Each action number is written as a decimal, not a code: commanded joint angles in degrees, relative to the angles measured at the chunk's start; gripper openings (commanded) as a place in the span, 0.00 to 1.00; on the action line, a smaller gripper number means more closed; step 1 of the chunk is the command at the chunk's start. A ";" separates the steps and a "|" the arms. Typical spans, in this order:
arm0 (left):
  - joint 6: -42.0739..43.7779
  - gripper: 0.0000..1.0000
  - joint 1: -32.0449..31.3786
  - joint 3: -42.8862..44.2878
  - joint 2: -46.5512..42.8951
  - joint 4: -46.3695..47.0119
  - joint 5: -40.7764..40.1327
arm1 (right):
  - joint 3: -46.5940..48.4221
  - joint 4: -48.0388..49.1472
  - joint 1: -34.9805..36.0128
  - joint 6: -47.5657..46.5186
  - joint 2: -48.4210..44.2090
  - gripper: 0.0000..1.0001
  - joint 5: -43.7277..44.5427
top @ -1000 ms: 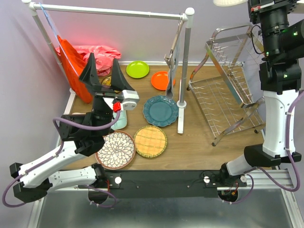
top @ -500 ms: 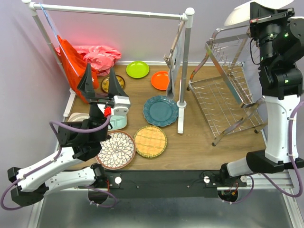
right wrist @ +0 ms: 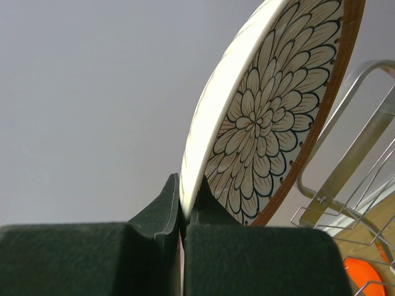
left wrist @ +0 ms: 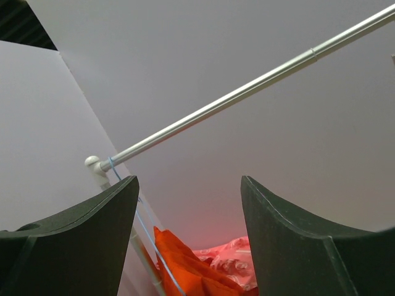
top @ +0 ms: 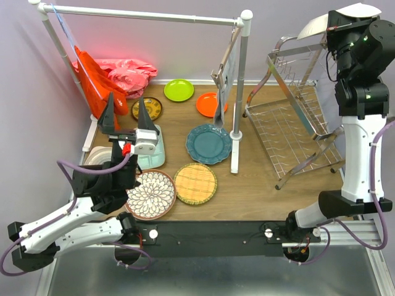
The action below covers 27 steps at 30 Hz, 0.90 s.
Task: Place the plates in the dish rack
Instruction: Insert the plate into the dish rack
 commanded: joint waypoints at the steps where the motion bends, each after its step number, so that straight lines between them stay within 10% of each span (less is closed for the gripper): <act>1: -3.62 0.76 -0.30 -1.78 -1.07 0.87 -2.87 | 2.54 6.16 -1.81 1.18 0.46 0.00 -2.89; 27: -4.42 0.77 -0.21 -3.72 0.87 2.44 -6.12 | 1.30 2.81 -3.74 9.70 5.82 0.00 -6.24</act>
